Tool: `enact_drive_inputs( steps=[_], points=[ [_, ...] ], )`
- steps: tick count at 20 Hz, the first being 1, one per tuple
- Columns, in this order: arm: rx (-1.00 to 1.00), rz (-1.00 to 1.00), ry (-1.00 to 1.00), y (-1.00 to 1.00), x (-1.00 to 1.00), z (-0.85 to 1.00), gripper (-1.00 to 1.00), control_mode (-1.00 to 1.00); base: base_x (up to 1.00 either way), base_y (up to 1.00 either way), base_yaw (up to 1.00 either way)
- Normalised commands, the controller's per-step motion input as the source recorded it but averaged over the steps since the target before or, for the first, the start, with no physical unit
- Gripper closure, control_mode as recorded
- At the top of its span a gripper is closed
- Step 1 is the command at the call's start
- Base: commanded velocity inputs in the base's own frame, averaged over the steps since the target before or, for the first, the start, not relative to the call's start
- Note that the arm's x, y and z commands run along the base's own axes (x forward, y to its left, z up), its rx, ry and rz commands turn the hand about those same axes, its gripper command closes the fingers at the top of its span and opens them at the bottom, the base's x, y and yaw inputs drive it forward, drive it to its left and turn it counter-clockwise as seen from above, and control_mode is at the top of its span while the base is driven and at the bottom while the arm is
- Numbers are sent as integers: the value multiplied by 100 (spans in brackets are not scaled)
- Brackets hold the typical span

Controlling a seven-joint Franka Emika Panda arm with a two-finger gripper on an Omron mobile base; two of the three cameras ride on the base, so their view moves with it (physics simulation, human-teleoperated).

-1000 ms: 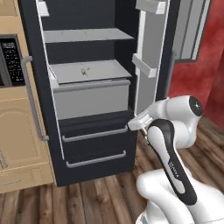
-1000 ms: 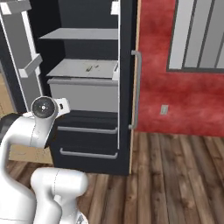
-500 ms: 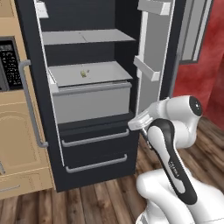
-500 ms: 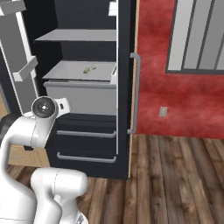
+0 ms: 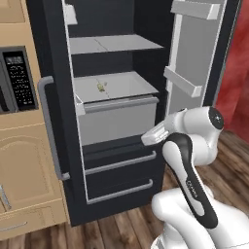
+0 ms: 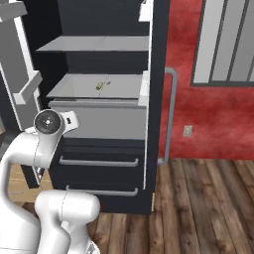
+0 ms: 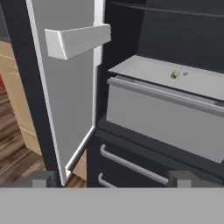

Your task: Pick the egg and butter from the fridge and place them by the bowl for mixing.

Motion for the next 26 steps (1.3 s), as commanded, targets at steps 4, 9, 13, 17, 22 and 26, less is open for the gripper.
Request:
enact_drive_inputs(
  steps=[4,9,13,17,22,26],
  points=[
    [0,0,0,0,0,0,-100,100,37,-10,0],
    [0,0,0,0,0,0,-100,100,85,6,0],
    [0,0,0,0,0,0,-100,100,91,5,0],
    [0,0,0,0,0,0,-100,100,56,0,0],
    [0,0,0,0,0,0,-100,100,31,3,-1],
    [1,-7,1,0,16,2,-100,-100,15,2,-3]
  ],
)
